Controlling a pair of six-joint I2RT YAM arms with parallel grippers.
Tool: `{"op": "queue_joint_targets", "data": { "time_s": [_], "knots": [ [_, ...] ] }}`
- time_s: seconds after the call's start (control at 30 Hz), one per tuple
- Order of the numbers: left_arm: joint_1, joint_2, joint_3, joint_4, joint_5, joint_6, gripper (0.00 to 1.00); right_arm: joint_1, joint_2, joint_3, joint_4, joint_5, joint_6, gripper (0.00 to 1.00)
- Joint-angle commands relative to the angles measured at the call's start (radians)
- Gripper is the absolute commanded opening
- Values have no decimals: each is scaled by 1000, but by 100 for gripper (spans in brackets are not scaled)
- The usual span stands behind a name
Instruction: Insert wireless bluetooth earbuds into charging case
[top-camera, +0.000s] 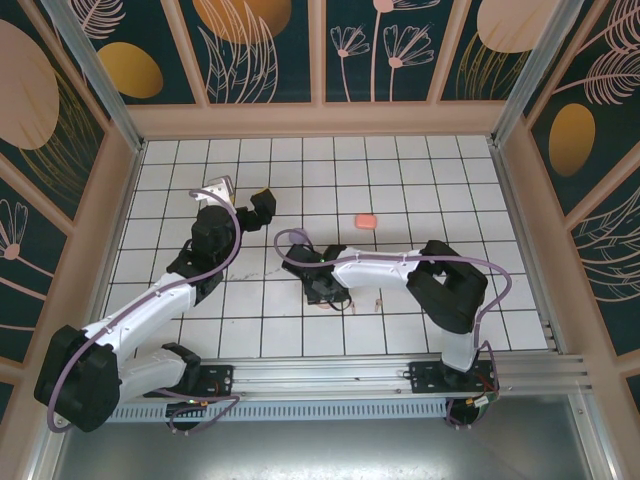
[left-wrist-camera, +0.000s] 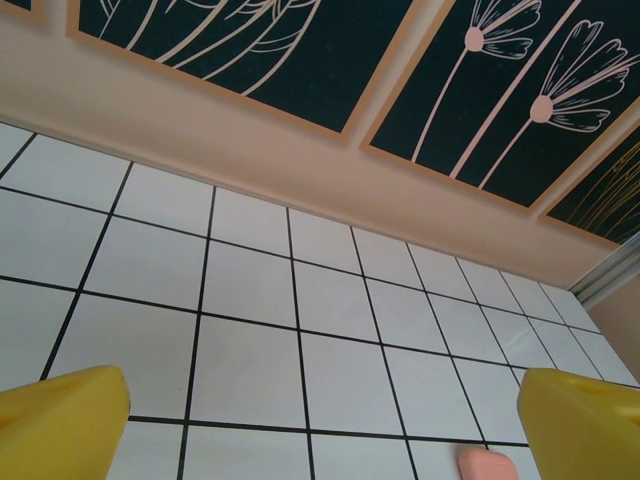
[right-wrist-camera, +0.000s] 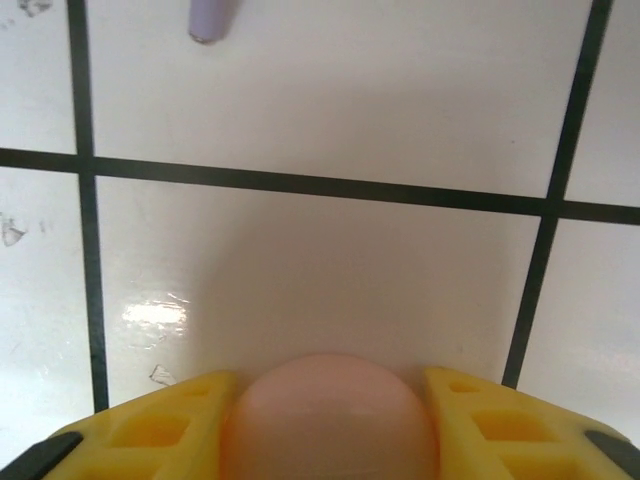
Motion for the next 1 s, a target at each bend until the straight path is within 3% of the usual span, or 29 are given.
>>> {"op": "queue_joint_targets", "data": {
  "time_s": [0.0, 0.3, 0.53, 0.77, 0.97],
  "knots": [
    [5, -6, 28, -8, 15, 5, 99, 4, 10, 13, -7, 2, 4, 40],
    [5, 5, 32, 38, 100, 33, 99, -85, -255, 5, -58, 47, -5, 39],
    [5, 58, 17, 145, 307, 36, 99, -278, -433, 33, 33, -22, -60, 38],
    [-6, 181, 6, 352, 616, -66, 96, -404, -387, 146, 122, -42, 1, 38],
    [-88, 283, 5, 495, 648, -97, 87, -410, -325, 190, 158, -26, 115, 38]
  ]
}}
